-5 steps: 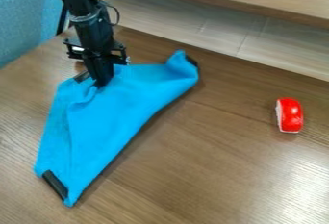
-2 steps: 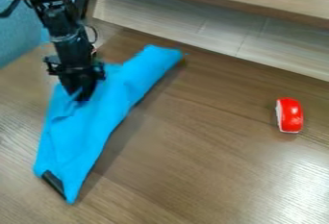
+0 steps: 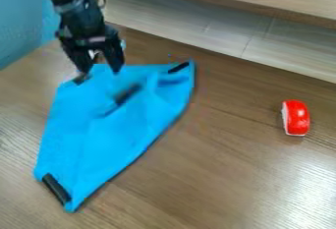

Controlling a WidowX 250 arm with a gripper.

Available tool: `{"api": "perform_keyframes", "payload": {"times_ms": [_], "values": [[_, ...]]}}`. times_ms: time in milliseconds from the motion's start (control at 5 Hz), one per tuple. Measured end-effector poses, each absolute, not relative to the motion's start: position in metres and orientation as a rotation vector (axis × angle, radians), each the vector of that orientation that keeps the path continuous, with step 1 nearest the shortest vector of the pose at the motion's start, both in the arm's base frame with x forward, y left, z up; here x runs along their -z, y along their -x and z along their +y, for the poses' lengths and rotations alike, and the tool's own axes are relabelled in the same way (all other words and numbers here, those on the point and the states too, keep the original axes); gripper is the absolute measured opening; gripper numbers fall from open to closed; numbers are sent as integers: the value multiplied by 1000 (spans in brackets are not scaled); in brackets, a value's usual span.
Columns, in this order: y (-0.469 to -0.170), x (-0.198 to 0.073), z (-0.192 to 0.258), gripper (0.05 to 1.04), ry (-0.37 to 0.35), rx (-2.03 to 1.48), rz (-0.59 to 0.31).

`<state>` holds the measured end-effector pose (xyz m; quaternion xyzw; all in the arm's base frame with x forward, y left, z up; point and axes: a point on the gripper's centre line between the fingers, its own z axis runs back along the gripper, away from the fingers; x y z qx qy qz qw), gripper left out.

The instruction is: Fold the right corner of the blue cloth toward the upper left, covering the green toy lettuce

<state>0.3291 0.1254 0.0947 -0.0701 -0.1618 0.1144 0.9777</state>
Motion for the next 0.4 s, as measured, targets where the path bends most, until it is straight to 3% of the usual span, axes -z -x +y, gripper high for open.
{"api": "perform_keyframes", "payload": {"times_ms": [200, 400], "values": [[-325, -132, 118, 1001, 106, -225, -384], [-322, -145, 109, 1000, 97, -205, -395]]}}
